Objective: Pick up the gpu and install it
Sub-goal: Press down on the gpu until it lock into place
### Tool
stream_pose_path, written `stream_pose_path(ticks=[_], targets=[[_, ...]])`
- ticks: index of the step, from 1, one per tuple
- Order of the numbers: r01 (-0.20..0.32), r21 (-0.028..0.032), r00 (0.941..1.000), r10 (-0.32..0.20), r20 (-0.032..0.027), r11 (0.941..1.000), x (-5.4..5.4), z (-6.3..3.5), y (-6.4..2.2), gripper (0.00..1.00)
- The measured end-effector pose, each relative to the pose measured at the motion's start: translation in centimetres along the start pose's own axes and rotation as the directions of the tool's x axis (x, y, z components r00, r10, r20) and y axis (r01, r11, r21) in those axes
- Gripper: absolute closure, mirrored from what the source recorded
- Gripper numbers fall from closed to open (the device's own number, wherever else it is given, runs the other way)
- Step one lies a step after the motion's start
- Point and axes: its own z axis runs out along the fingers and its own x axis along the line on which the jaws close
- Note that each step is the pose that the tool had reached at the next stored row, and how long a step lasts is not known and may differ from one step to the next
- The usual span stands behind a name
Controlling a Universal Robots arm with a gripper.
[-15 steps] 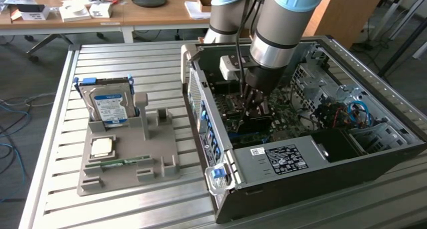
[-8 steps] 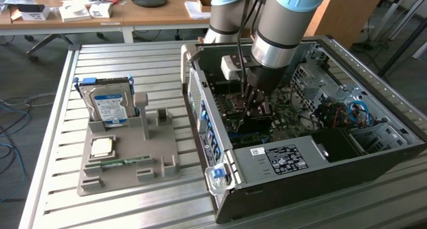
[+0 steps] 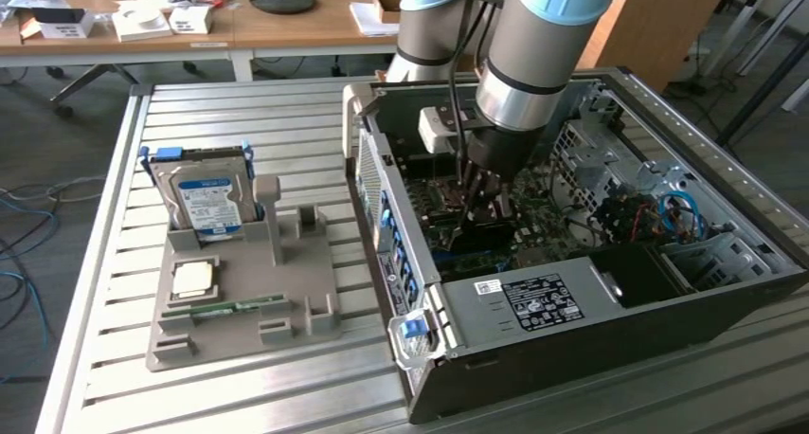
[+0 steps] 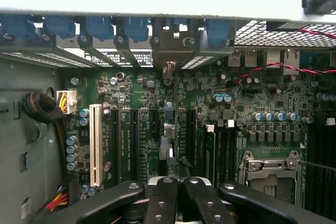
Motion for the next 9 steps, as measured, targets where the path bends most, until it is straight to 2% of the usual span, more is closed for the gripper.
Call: stream_pose_path(ticks=[9], targets=[[0.001, 0.0000, 1.0000, -0.001, -0.0001, 1.0000, 0.01, 0.19, 0.13, 0.89]])
